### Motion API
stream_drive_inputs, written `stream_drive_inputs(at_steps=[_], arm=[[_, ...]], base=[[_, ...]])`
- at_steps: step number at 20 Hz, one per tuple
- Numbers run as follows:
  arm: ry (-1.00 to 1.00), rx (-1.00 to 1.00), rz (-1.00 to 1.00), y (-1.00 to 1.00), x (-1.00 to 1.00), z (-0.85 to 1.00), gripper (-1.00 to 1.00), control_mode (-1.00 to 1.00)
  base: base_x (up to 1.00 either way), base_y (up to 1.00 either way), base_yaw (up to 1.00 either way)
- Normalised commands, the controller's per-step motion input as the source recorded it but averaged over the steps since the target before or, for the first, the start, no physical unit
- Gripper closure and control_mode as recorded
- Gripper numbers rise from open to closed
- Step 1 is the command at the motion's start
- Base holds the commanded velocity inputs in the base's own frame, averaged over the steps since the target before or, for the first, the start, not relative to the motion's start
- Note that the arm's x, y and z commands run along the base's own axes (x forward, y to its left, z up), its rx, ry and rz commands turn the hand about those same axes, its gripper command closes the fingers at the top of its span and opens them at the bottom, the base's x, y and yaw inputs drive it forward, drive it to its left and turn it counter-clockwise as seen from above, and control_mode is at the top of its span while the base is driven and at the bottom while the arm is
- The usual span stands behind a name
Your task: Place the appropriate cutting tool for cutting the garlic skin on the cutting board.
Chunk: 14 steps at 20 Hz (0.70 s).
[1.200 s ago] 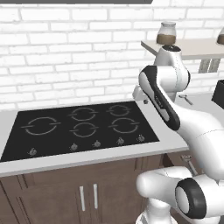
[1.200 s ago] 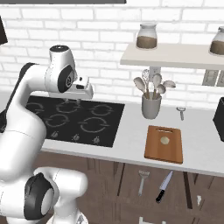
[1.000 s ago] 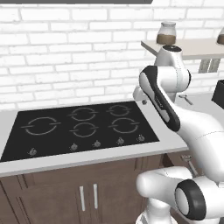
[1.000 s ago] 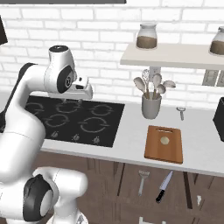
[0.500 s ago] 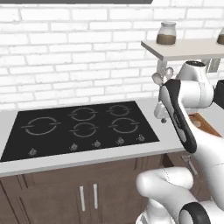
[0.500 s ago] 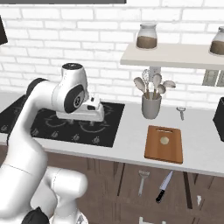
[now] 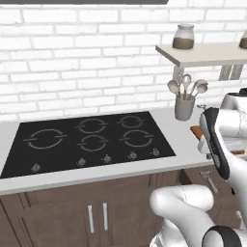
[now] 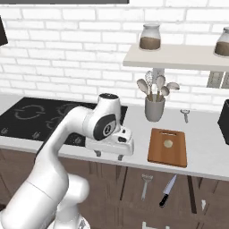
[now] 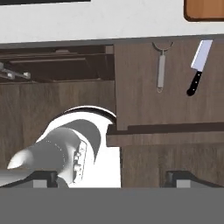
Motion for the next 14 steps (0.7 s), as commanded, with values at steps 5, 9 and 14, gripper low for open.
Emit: stream_drive_inputs(at_steps=[5,9,14], arm=[[0.24,0.0,-0.05,-1.0,0.0,-0.63,-1.0,-1.0],[0.16,0.0,-0.04,-1.0,-0.04,-0.49,-1.0,-1.0],[0.03,0.0,0.0,-0.92,-0.24,-0.55,-1.0,-1.0]], base=[[0.0,0.0,0.0],[0.0,0.0,0.0],[0.0,0.0,0.0]])
